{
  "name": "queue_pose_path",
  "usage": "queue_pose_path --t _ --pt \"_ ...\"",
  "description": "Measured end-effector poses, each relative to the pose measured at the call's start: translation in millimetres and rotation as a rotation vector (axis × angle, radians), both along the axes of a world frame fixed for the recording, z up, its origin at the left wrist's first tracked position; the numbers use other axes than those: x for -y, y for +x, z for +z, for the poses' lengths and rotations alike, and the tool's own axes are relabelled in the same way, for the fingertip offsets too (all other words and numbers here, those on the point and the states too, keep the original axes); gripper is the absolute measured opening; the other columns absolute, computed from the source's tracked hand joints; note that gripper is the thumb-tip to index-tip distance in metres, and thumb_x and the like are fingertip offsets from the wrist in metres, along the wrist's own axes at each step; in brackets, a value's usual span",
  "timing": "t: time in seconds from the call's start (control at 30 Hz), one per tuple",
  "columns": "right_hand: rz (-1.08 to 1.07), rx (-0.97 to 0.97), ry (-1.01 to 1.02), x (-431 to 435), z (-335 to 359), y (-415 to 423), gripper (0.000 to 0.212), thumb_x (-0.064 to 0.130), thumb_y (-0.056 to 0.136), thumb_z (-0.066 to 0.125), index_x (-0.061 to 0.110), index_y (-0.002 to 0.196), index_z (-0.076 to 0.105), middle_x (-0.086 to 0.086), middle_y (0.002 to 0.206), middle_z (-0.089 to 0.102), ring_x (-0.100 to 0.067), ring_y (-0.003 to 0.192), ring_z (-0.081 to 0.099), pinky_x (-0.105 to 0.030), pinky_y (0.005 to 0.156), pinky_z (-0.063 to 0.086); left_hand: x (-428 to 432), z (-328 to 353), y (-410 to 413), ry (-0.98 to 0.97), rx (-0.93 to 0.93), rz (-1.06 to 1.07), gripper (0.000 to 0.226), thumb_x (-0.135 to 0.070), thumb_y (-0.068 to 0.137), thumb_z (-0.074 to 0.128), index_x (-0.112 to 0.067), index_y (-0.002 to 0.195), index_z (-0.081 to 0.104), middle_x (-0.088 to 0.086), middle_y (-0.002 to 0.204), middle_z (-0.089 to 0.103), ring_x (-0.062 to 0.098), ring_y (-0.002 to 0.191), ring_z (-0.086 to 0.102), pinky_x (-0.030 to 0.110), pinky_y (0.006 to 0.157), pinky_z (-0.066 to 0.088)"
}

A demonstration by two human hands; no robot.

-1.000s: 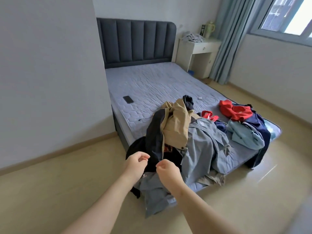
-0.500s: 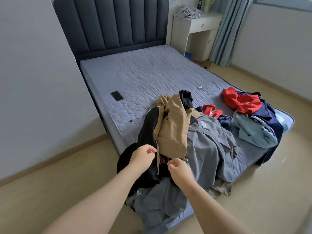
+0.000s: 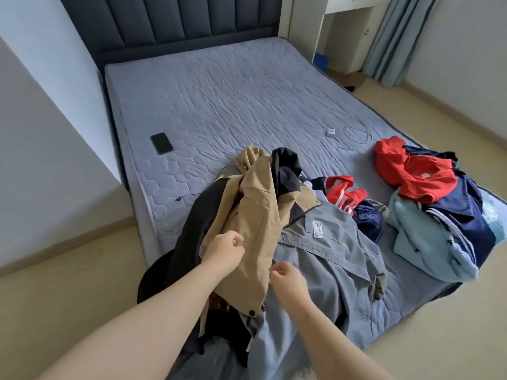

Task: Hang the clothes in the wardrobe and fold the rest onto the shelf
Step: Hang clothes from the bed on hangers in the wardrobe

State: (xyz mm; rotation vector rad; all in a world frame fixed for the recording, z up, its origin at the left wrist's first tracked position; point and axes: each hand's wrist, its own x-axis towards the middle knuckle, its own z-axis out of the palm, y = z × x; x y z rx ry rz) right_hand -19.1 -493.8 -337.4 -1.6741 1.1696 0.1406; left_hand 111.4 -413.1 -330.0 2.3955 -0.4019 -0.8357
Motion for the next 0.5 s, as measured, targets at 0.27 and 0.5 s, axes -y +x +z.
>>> queue_pose_path --t 0.27,0.5 --pt "0.052 -0.037 0.046 102 -47 -6 0.017 0.014 0.085 0.041 0.023 0.085 0.055 0.009 0.077 0.057 -0.008 0.064 0.051 -0.018 0.05 0.037 112 -63 6 0.184 0.003 0.167 0.089 -0.057 0.072 0.063 -0.04 0.143 0.011 0.0 0.15 0.01 0.027 0.134 0.026 0.043 0.104 0.031" --pt "0.112 -0.024 0.217 118 -68 -4 0.022 0.012 0.086 0.04 0.027 0.077 0.053 0.005 0.078 0.058 -0.012 0.068 0.054 -0.017 0.048 0.037 106 -93 7 0.3 0.065 0.153 0.053 -0.015 0.093 0.04 -0.027 0.142 0.024 0.01 0.129 0.049 0.028 0.1 0.051 0.035 0.082 0.041"
